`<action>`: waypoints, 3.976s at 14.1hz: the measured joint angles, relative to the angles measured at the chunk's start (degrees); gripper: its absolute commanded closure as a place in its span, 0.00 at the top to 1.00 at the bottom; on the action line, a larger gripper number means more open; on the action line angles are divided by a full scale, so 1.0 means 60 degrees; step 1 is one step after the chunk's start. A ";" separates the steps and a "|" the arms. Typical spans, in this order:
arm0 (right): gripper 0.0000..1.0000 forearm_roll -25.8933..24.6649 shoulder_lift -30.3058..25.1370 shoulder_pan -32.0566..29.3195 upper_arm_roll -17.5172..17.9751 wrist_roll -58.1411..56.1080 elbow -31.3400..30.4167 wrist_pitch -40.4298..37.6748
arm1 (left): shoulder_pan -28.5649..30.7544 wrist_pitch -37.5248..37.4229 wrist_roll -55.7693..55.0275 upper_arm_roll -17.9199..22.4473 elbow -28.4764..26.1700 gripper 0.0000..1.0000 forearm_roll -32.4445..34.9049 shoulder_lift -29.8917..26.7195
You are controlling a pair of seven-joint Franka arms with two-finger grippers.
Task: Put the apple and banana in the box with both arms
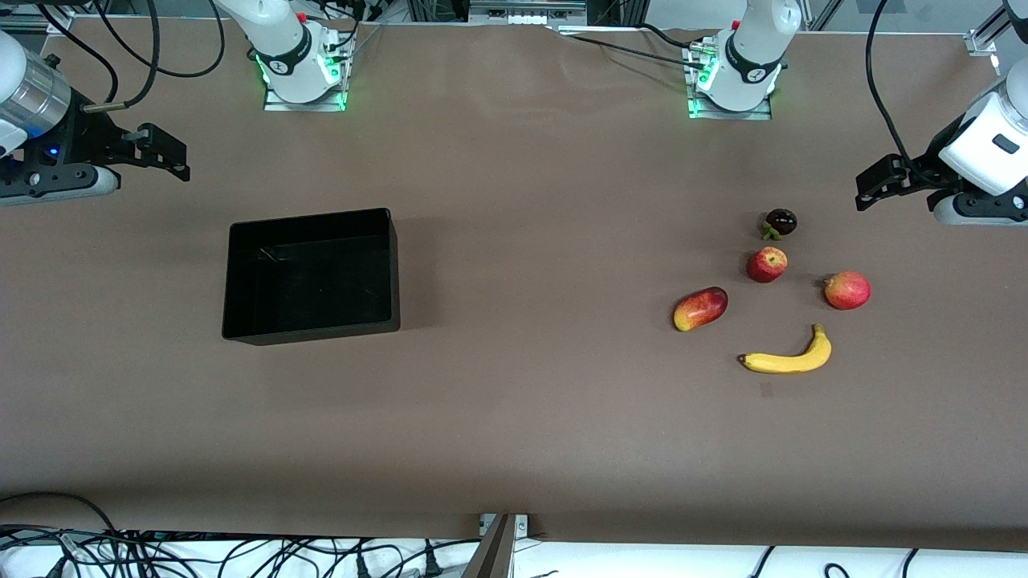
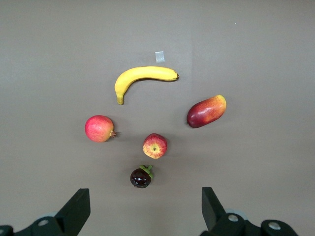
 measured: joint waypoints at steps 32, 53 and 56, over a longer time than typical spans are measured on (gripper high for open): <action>0.00 -0.0114 0.3103 -0.1100 -0.0442 -0.1359 -0.4911 0.7683 | 0.0031 -0.0283 0.0000 -0.0002 0.0002 1.00 0.0000 0.0118; 0.00 0.1467 0.6274 0.3300 0.3034 0.5954 -0.0122 0.7544 | 0.1026 0.3915 0.0793 0.0020 -0.3866 1.00 0.0004 0.2762; 0.00 0.0766 0.6561 0.3335 0.2989 0.5934 -0.0006 0.7582 | 0.0942 0.5428 0.0793 -0.0084 -0.4727 1.00 0.0004 0.2778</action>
